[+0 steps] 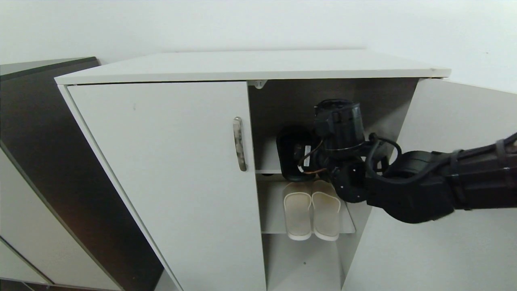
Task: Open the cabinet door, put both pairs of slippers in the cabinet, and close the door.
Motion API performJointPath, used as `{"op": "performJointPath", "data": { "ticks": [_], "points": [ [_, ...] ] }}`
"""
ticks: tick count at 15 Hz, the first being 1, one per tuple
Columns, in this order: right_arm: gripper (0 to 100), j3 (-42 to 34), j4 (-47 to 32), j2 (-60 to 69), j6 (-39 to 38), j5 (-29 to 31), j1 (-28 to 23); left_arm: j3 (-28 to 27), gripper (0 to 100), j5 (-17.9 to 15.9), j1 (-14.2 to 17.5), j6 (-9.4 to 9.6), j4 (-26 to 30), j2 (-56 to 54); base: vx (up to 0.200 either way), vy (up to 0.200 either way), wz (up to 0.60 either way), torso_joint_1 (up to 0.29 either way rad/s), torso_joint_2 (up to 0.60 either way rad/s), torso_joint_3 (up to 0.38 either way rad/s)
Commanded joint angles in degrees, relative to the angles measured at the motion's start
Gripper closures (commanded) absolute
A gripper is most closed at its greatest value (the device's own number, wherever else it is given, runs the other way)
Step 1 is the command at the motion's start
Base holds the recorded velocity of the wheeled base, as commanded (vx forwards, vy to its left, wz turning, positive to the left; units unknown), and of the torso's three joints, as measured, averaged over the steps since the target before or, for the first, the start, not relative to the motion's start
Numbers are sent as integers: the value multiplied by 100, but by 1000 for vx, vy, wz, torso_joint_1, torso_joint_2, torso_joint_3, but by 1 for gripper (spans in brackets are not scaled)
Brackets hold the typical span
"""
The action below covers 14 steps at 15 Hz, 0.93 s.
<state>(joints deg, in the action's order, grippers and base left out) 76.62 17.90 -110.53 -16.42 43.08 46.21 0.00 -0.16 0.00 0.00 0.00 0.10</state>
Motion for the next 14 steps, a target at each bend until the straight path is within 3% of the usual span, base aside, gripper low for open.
{"op": "performJointPath", "data": {
  "ticks": [1,2,6,14],
  "points": [
    [0,-1246,522,902,-10,16,388,0,100,-2,0,0,0,-1,0,0,0,0,0,0],
    [100,-1729,724,1060,7,16,511,0,100,-2,0,0,0,-1,0,0,0,0,0,0],
    [100,-2090,1084,981,60,16,837,0,100,-2,0,0,0,-1,0,0,0,0,0,0],
    [100,-2292,1190,700,16,34,819,0,100,-2,0,9,0,-1,0,0,0,0,0,0]
  ]
}}
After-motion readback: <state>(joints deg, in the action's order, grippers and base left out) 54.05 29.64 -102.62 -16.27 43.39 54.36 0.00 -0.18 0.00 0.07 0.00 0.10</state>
